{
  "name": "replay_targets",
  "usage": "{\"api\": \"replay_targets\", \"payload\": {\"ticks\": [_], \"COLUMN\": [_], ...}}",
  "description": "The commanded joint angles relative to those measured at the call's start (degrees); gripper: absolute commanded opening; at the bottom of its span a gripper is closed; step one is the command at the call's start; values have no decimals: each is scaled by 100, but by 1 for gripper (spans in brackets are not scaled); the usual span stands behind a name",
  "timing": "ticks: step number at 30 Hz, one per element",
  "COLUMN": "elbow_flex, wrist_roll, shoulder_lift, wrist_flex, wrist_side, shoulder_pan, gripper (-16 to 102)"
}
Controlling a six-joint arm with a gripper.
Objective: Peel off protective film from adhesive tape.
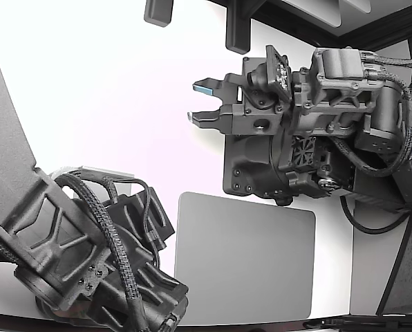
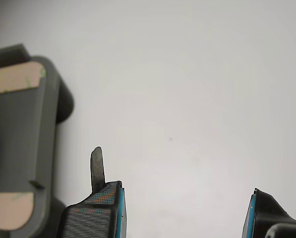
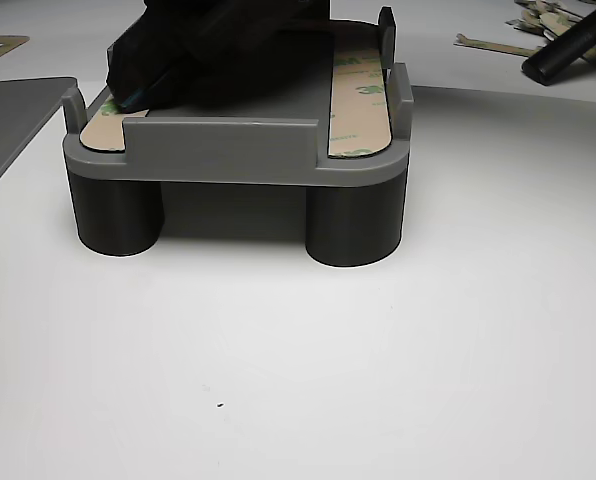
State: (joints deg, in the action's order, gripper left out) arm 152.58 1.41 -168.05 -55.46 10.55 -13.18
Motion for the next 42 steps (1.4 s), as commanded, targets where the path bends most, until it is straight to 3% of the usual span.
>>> {"api": "replay_targets", "payload": {"ticks": [1, 14, 15, 17, 19, 21, 31, 36, 39, 42], "elbow_flex": [-123, -149, -272, -501, -773, -984, -1872, -1687, -1345, -993], "wrist_roll": [9, -44, 35, 62, -62, -896, -5335, -7189, -7532, -8086], "shoulder_lift": [-123, -123, -123, -123, -123, -62, 993, 1151, 1187, 1266], "wrist_flex": [44, 35, 44, 44, 88, 105, -650, -615, -202, 149], "wrist_side": [0, 97, 9, -18, -35, 281, 387, -272, -1626, -2224], "shoulder_pan": [-97, -97, -97, -97, -97, -97, 0, 132, 1125, 1573], "gripper": [100, 99, 75, 46, -11, -11, -11, -11, -12, -12]}}
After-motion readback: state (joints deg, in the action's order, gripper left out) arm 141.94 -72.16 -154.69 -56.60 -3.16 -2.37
